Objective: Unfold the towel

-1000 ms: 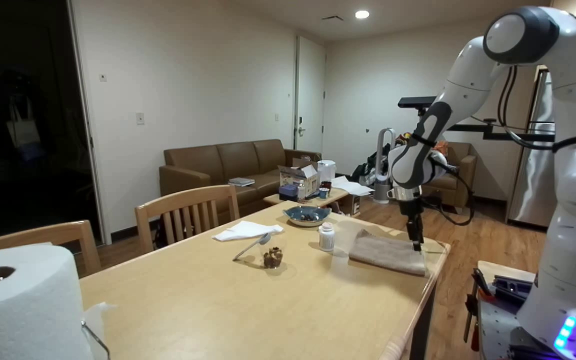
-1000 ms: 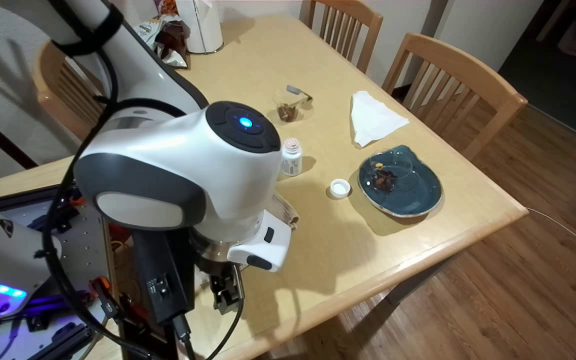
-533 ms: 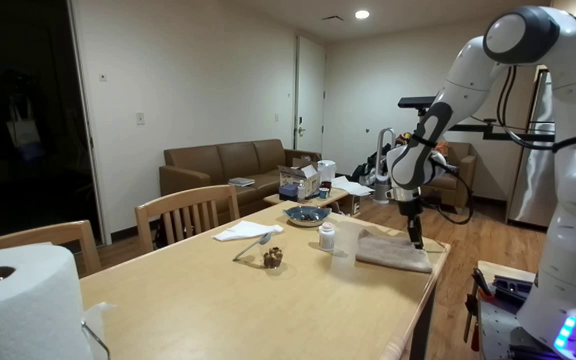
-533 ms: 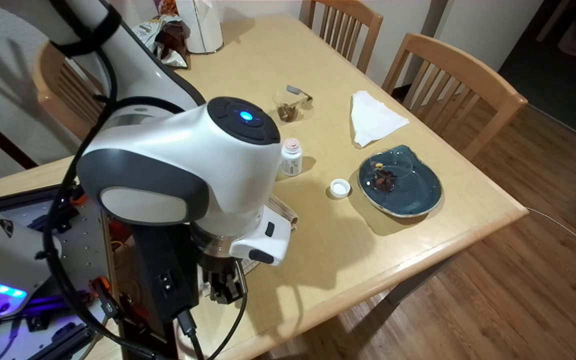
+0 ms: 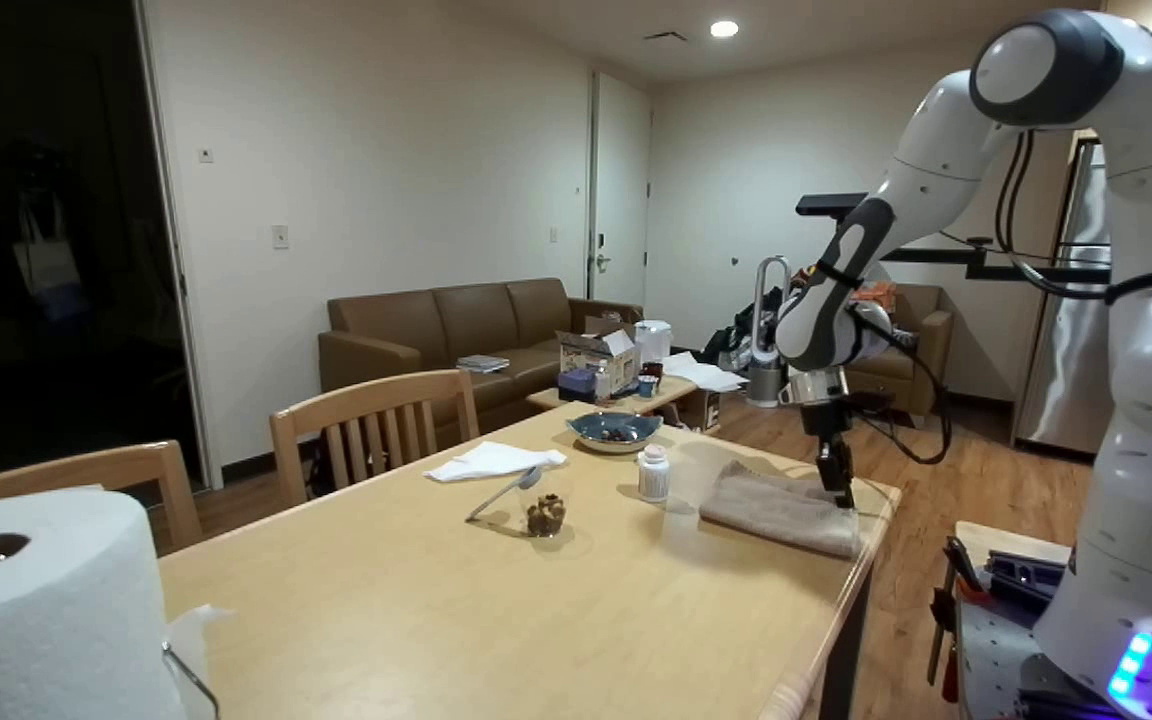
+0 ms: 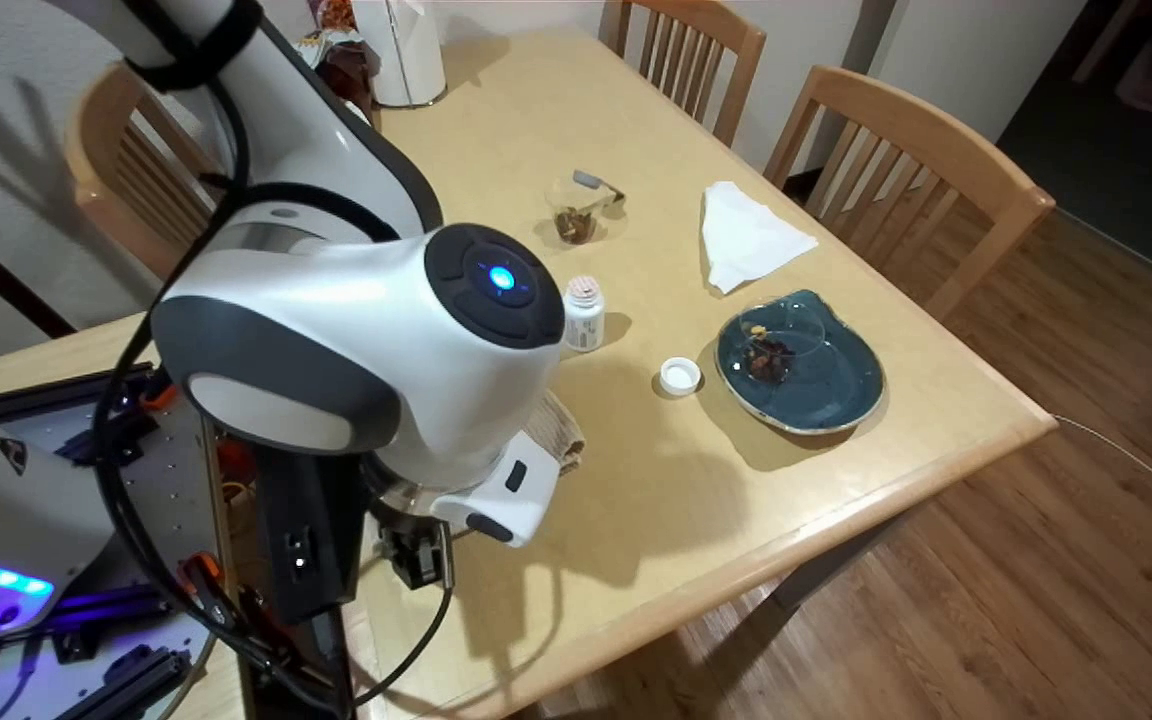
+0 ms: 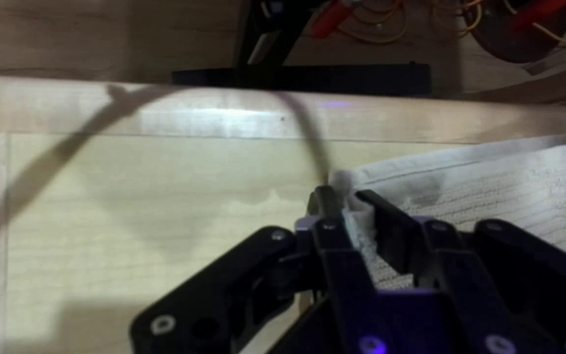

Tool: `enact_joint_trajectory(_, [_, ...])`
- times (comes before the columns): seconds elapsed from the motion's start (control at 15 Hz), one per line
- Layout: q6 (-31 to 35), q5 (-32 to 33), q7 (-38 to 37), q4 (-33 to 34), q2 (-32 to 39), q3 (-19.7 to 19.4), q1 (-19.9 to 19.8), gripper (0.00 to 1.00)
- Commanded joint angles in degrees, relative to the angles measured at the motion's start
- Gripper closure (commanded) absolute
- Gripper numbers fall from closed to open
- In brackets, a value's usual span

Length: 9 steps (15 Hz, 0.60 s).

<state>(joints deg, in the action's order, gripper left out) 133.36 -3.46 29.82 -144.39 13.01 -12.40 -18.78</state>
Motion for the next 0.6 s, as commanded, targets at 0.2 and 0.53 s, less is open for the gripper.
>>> enact_joint_trajectory(0.2, [-3.2,-9.9,1.8,-1.4,1.9,2.3,-0.5,0.57])
enact_joint_trajectory(0.53, [-3.2,-7.4,1.2,-2.0,0.4,2.3,0.2,0.27])
